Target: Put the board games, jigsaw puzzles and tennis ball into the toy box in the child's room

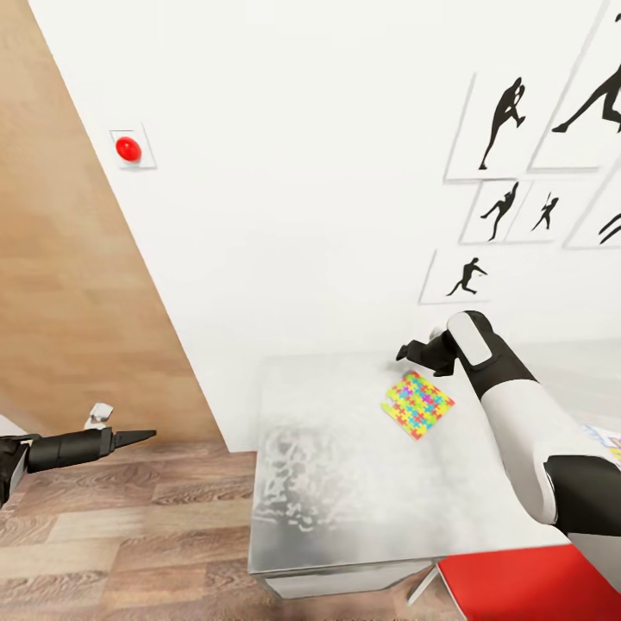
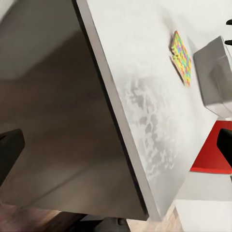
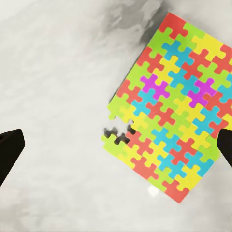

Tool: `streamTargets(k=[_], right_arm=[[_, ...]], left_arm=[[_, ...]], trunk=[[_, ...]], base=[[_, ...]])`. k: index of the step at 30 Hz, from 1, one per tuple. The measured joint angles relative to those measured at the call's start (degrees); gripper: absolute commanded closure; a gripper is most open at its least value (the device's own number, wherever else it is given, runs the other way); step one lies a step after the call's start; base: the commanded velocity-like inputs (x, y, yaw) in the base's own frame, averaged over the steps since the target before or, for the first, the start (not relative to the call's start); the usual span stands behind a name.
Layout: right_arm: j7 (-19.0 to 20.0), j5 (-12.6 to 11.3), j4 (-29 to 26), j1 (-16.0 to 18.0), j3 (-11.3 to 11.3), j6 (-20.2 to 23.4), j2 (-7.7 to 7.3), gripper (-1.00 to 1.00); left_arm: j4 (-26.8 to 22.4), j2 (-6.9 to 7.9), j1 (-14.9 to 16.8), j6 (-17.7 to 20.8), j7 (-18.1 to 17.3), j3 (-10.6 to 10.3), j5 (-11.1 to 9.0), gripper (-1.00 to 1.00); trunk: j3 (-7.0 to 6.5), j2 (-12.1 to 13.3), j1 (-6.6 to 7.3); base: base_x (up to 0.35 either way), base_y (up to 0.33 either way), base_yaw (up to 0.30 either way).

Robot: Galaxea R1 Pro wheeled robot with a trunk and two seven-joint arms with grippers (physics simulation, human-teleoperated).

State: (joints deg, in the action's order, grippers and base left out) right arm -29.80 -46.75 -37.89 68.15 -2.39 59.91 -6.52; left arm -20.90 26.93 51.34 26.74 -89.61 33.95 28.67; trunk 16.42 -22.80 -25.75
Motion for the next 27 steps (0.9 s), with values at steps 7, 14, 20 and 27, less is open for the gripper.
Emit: streamTargets(k=[7,14,20,27], right_arm=[[0.00,0.05,-0.03,0.00,-0.02,0.00,-0.07,-1.00],[-0.06,0.06,-0.04,0.08,-0.07,0.00,-0.09,-1.00],[-0.14,0.06,-0.05,0.09,-0.06,0.00,-0.10,-1.00],[-0.17,0.06,-0.04,0.35,-0.08,0.00,-0.16,-1.00]], left_arm=[[0.00,0.00,0.00,-0.01,0.00,0.00,0.00,-1.00],[0.00,0.00,-0.02,-0.22,0.00,0.00,0.00,-1.00],[0.00,0.00,-0.07,-0.27,0.00,0.00,0.00,-1.00],[0.00,0.00,-0.08,-0.28,0.00,0.00,0.00,-1.00]], trunk=[[0.66,0.00,0.00],[1.32,0.00,-0.01],[1.89,0.00,0.00],[2.54,0.00,-0.01]], base=[[0.091,0.003,0.000],[0.019,0.000,0.000],[0.058,0.000,0.000],[0.016,0.000,0.000]])
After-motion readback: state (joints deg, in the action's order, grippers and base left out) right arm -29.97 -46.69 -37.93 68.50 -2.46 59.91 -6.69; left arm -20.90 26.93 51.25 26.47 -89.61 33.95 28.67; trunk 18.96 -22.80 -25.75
